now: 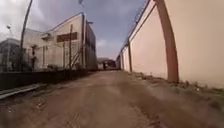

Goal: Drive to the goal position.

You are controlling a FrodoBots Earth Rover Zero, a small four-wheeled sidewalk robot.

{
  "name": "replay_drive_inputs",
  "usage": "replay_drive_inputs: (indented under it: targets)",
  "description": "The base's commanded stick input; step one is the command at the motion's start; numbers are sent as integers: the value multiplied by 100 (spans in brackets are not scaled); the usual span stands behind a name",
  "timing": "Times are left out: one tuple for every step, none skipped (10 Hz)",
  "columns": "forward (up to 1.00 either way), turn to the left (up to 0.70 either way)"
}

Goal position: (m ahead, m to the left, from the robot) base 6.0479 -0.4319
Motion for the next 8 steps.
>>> replay_drive_inputs:
  targets:
    - [70, 0]
    - [70, 0]
    - [70, 0]
    - [70, 0]
    - [70, 0]
    - [70, 0]
    - [70, 0]
    - [70, 0]
